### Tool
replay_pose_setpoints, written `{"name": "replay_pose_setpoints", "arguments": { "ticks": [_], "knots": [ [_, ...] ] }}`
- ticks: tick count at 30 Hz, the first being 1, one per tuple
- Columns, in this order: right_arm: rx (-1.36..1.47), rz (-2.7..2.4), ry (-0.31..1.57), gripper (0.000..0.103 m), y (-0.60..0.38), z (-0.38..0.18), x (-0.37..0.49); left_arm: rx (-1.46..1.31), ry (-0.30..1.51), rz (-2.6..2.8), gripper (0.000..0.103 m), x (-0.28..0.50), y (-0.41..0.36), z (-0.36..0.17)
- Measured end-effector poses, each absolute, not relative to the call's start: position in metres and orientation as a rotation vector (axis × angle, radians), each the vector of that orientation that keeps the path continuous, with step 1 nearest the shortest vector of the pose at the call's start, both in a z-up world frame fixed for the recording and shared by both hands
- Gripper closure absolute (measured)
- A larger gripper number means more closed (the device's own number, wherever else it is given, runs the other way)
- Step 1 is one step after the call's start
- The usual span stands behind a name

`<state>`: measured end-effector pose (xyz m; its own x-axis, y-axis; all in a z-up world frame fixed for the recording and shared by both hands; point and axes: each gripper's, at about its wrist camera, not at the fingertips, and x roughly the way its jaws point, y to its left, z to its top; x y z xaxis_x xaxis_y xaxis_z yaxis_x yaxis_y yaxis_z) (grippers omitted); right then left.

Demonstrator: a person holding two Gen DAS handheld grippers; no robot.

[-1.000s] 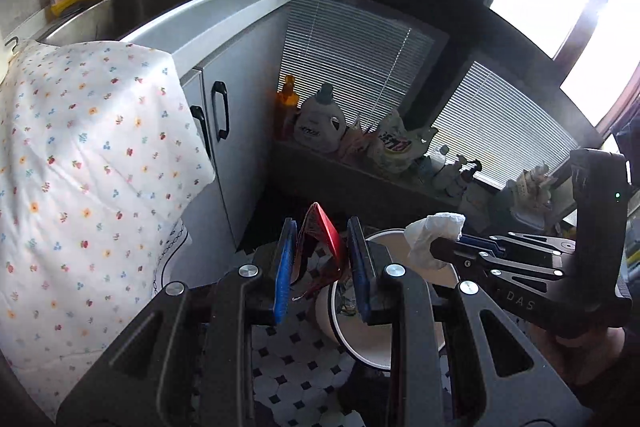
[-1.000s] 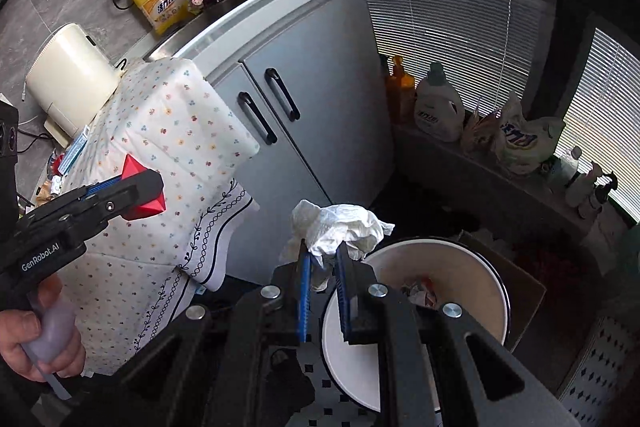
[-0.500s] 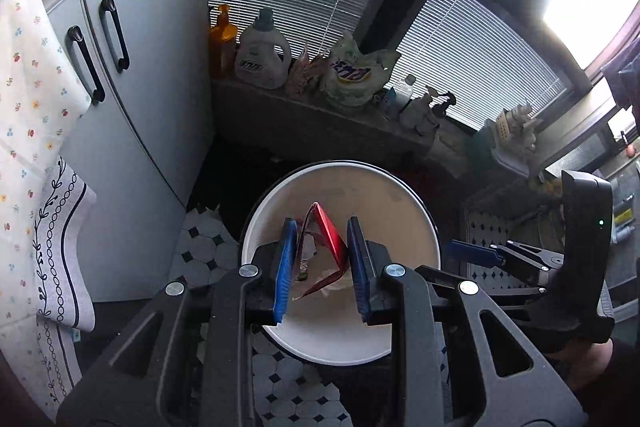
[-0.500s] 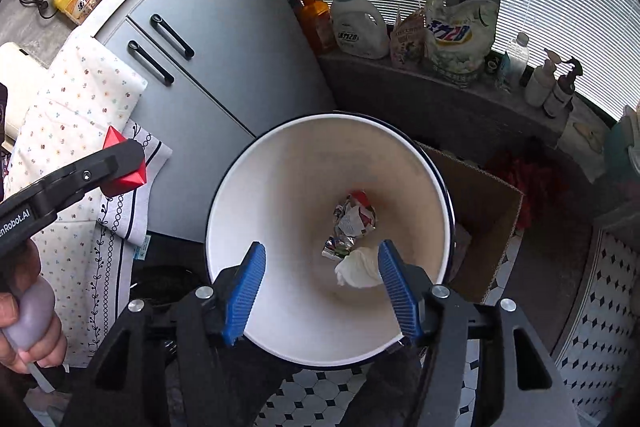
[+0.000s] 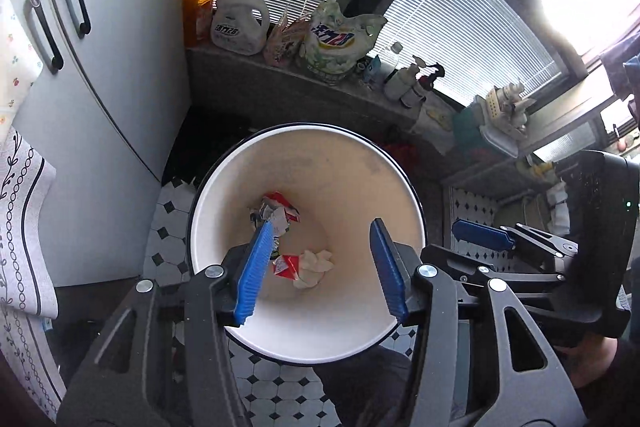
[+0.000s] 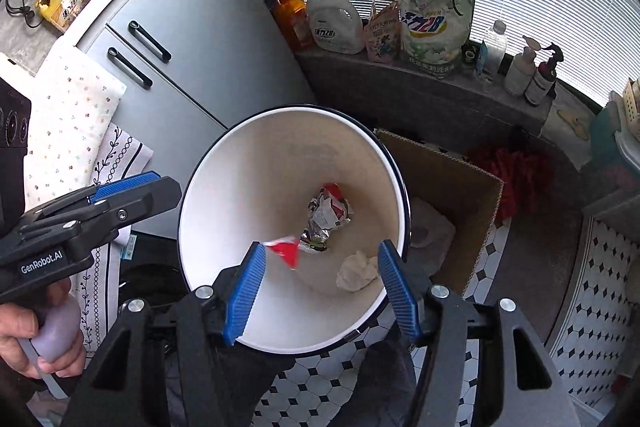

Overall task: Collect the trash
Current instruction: 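Carry the red paper and tissue to the white bin and release both, then grasp the brown paper with the left tool while the right tool grasps the white blister pack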

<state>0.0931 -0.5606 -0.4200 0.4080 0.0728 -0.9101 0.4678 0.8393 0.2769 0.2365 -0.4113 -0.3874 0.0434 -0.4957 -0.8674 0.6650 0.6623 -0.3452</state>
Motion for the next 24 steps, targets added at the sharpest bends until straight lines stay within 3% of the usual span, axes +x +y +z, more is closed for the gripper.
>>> {"name": "replay_pose_setpoints", "arguments": {
  "ticks": [8, 24],
  "knots": [
    [0.498, -0.199, 1.125, 0.043, -0.530, -0.371, 0.127, 0.098, 1.154, -0.790, 0.032, 0.265, -0.352, -0.320],
    [0.353, -0.008, 0.913, 0.011, -0.426, -0.228, 0.228, -0.036, 0.906, -0.512, 0.013, 0.312, -0.187, -0.183]
  ]
}}
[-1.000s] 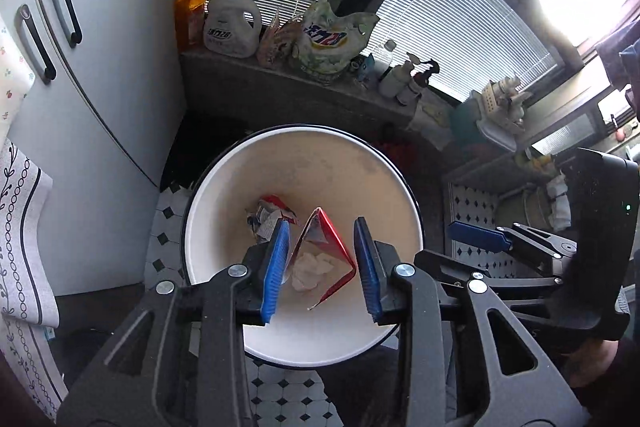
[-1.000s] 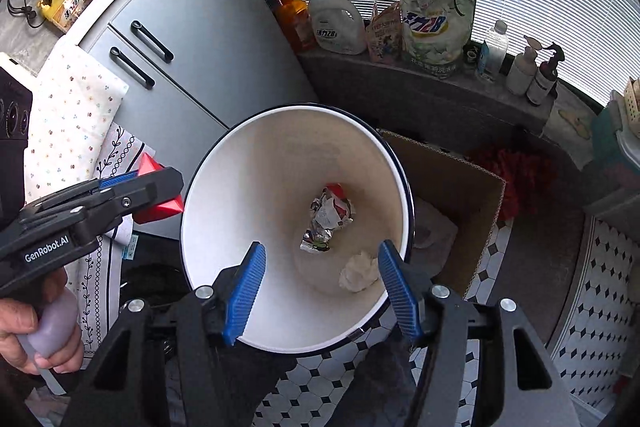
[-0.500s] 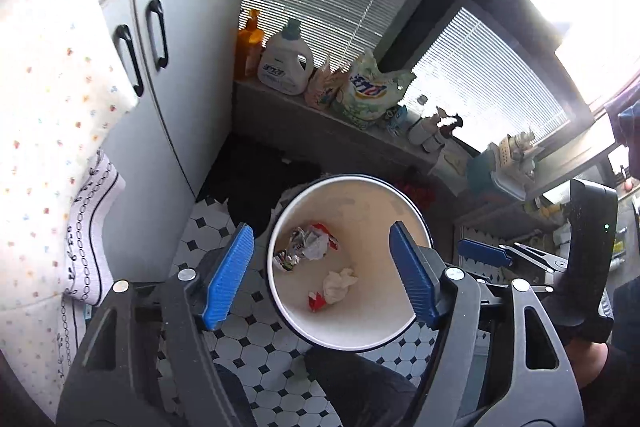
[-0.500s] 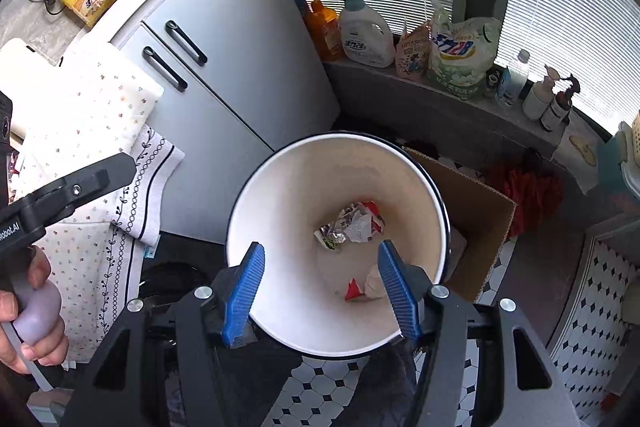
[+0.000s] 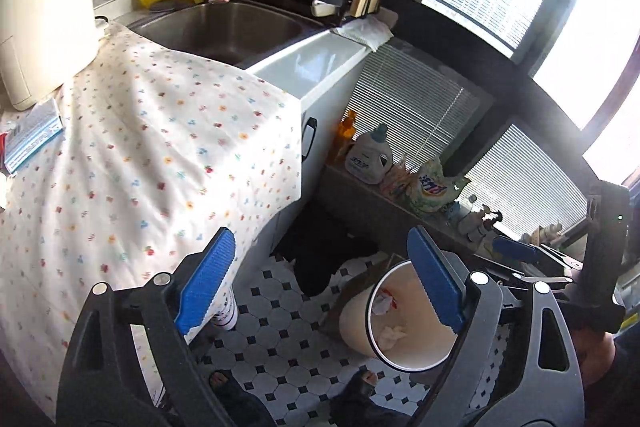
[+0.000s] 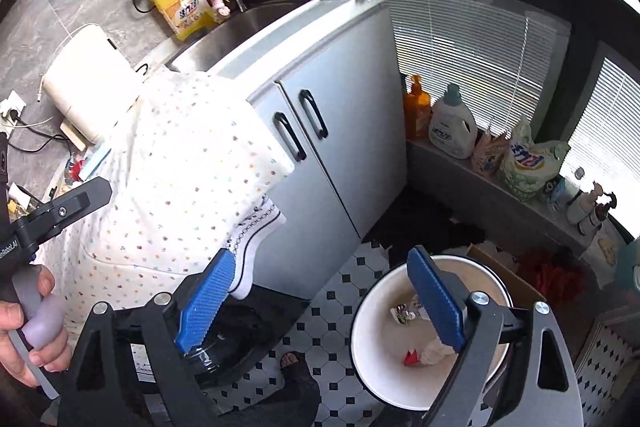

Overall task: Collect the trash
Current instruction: 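Grasp the brown paper with the left tool while the right tool grasps the white blister pack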

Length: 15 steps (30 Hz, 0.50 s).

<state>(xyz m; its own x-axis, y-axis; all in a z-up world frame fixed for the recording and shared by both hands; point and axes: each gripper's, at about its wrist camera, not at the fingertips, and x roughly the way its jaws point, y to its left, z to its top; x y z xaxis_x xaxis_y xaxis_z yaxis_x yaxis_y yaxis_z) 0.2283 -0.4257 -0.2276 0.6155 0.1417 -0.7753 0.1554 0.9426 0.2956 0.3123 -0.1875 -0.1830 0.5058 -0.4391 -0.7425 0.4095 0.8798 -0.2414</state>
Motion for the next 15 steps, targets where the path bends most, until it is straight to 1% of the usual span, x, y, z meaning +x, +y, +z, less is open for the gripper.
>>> {"name": "replay_pose_setpoints", "arguments": {
  "ticks": [2, 8, 15],
  "knots": [
    [0.336, 0.014, 0.870, 0.008, -0.410, -0.210, 0.238, -0.055, 0.875, -0.465, 0.011, 0.313, -0.166, -0.172],
    [0.285, 0.134, 0.810, 0.008, -0.357, -0.169, 0.269, -0.102, 0.795, -0.323, 0.011, 0.314, -0.107, -0.146],
    [0.256, 0.270, 0.794, 0.008, -0.300, -0.156, 0.304, -0.157, 0.757, -0.198, 0.011, 0.317, -0.044, -0.141]
  ]
}}
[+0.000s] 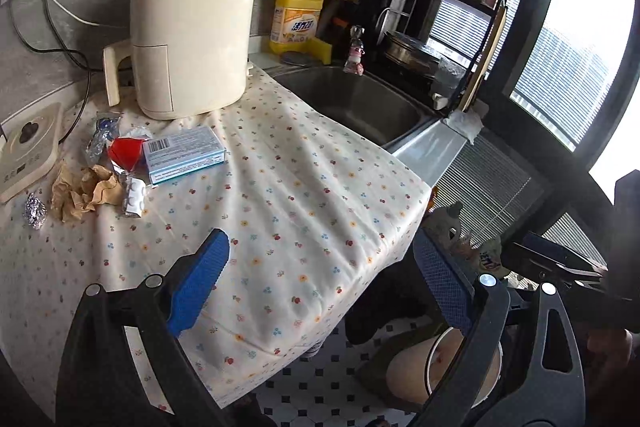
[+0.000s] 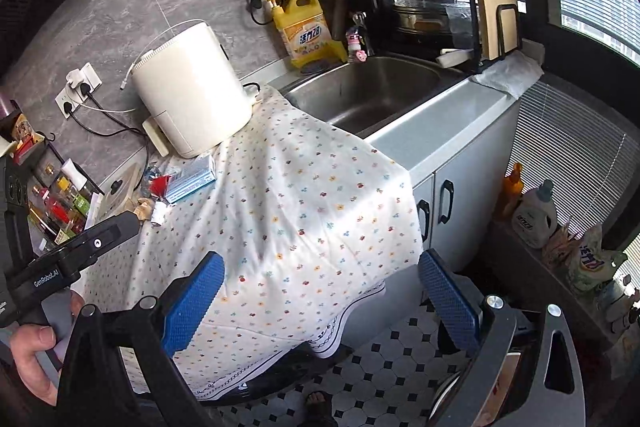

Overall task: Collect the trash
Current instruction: 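Grasp the brown paper with the left tool while the right tool grasps the white blister pack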

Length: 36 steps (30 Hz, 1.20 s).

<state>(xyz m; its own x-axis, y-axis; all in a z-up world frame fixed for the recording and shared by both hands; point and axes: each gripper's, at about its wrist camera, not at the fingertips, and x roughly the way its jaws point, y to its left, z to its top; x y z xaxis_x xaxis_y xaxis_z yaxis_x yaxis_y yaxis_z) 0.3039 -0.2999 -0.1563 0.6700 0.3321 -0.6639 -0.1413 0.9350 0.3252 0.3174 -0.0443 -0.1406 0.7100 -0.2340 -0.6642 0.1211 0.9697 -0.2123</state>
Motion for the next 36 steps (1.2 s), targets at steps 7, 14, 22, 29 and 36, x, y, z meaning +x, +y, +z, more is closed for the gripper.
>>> {"name": "replay_pose_setpoints", "arguments": {
  "ticks": [7, 14, 22, 29, 36],
  "knots": [
    [0.230, 0.359, 0.815, 0.008, -0.241, -0.167, 0.338, -0.241, 0.758, -0.068, 0.011, 0.324, 0.025, -0.153],
    [0.228, 0.465, 0.852, 0.022, -0.178, -0.172, 0.374, -0.318, 0.735, 0.042, 0.027, 0.335, 0.097, -0.163],
    [0.180, 0.596, 0.918, 0.047, -0.105, -0.190, 0.401, -0.421, 0.764, 0.134, 0.056, 0.345, 0.170, -0.189],
    [0.173, 0.656, 0.944, 0.054, -0.050, -0.199, 0.418, -0.458, 0.775, 0.178, 0.060, 0.359, 0.209, -0.210],
    [0.158, 0.664, 0.973, 0.060, -0.007, -0.214, 0.434, -0.450, 0.777, 0.168, 0.064, 0.379, 0.231, -0.220]
  ]
}}
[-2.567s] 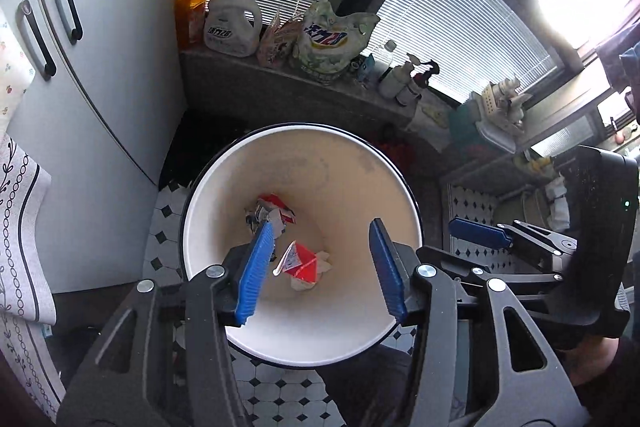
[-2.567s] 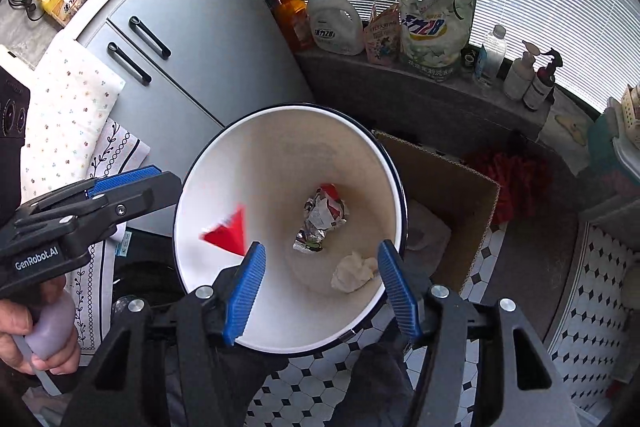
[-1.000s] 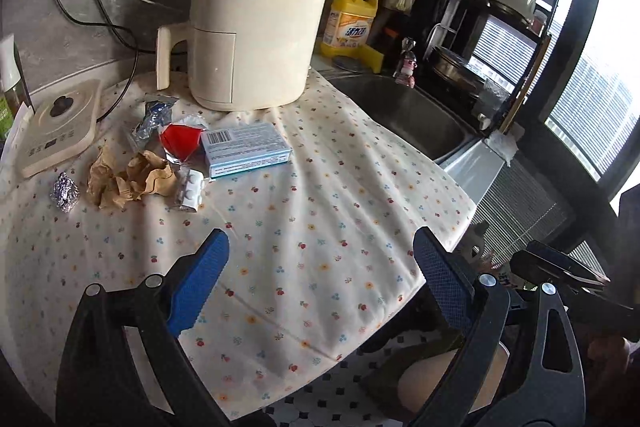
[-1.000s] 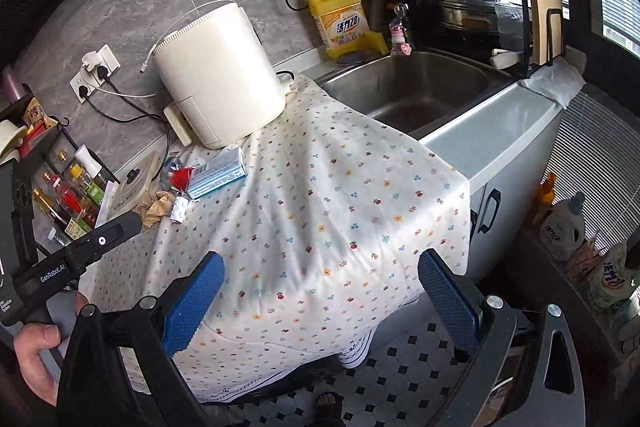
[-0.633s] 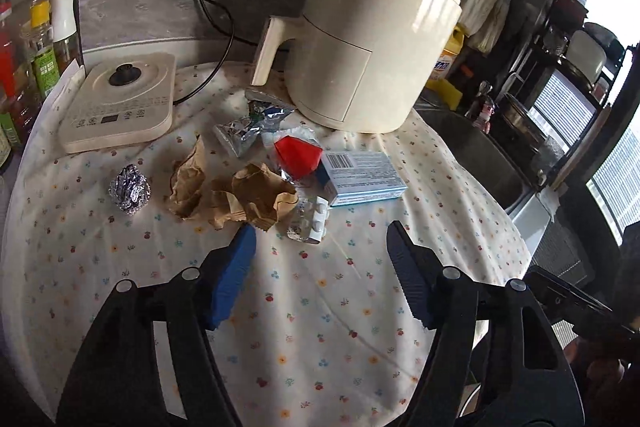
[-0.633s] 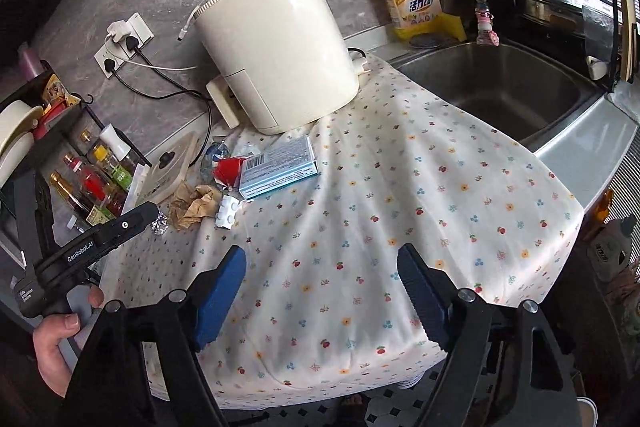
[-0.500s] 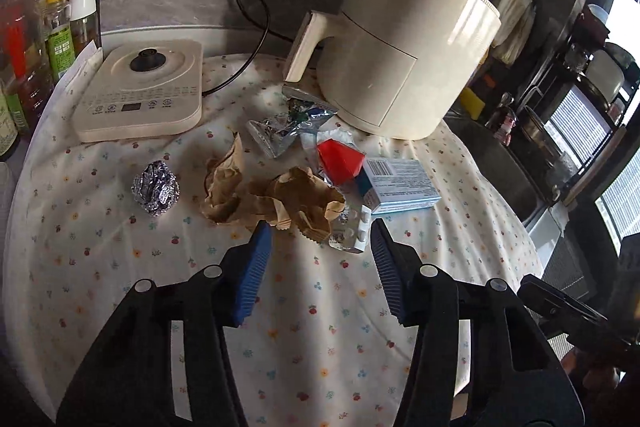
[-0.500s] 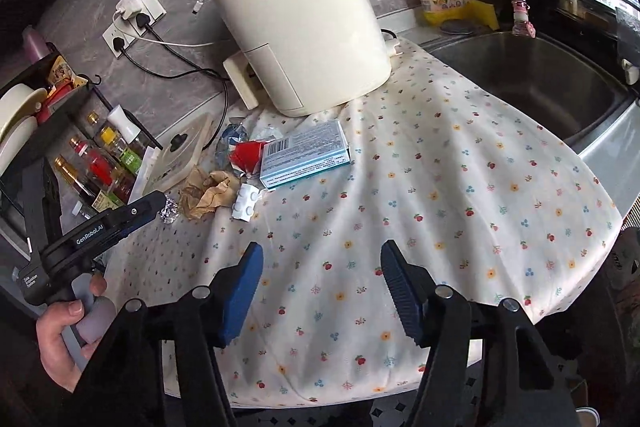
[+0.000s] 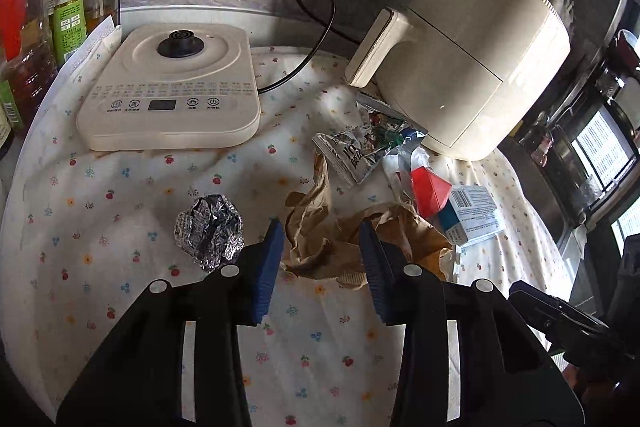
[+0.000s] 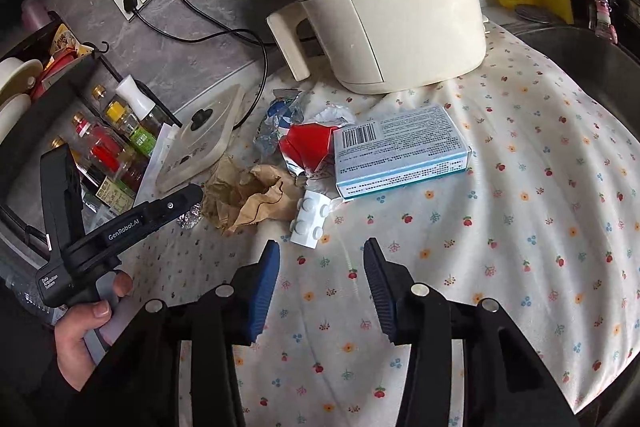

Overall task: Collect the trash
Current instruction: 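Grasp the brown paper with the left tool while the right tool grasps the white blister pack, then carry the brown paper and blister pack to the white bin and release both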

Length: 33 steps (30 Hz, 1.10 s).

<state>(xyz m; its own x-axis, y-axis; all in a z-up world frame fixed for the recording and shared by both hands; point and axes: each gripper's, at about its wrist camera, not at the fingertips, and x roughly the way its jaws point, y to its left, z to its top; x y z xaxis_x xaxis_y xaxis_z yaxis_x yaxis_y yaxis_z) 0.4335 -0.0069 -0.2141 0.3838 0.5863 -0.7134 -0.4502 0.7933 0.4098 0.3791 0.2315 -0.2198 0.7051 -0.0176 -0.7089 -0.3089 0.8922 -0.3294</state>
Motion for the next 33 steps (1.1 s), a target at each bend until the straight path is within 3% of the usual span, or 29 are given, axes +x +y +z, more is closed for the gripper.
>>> {"name": "replay_pose_setpoints", "arguments": {
  "ticks": [4, 7, 9, 10, 11, 12, 24, 33],
  "knots": [
    [0.146, 0.652, 0.971, 0.061, 0.010, -0.223, 0.441, -0.448, 0.782, 0.181, 0.065, 0.393, 0.241, -0.231],
    [0.138, 0.638, 0.984, 0.061, 0.022, -0.232, 0.450, -0.419, 0.779, 0.156, 0.072, 0.404, 0.238, -0.234],
    [0.131, 0.635, 0.999, 0.061, 0.030, -0.240, 0.456, -0.418, 0.799, 0.155, 0.085, 0.409, 0.237, -0.237],
    [0.120, 0.631, 1.014, 0.062, 0.034, -0.244, 0.459, -0.435, 0.794, 0.156, 0.087, 0.408, 0.239, -0.236],
    [0.111, 0.633, 1.034, 0.070, 0.036, -0.248, 0.461, -0.441, 0.789, 0.158, 0.089, 0.406, 0.240, -0.234],
    [0.108, 0.635, 1.050, 0.078, 0.037, -0.250, 0.463, -0.439, 0.779, 0.159, 0.089, 0.404, 0.240, -0.230],
    [0.107, 0.648, 0.975, 0.079, -0.007, -0.197, 0.443, -0.436, 0.634, 0.194, 0.090, 0.357, 0.231, -0.160],
    [0.141, 0.594, 0.884, 0.079, -0.104, -0.154, 0.408, -0.374, 0.630, 0.074, 0.090, 0.352, 0.146, -0.133]
  ]
}}
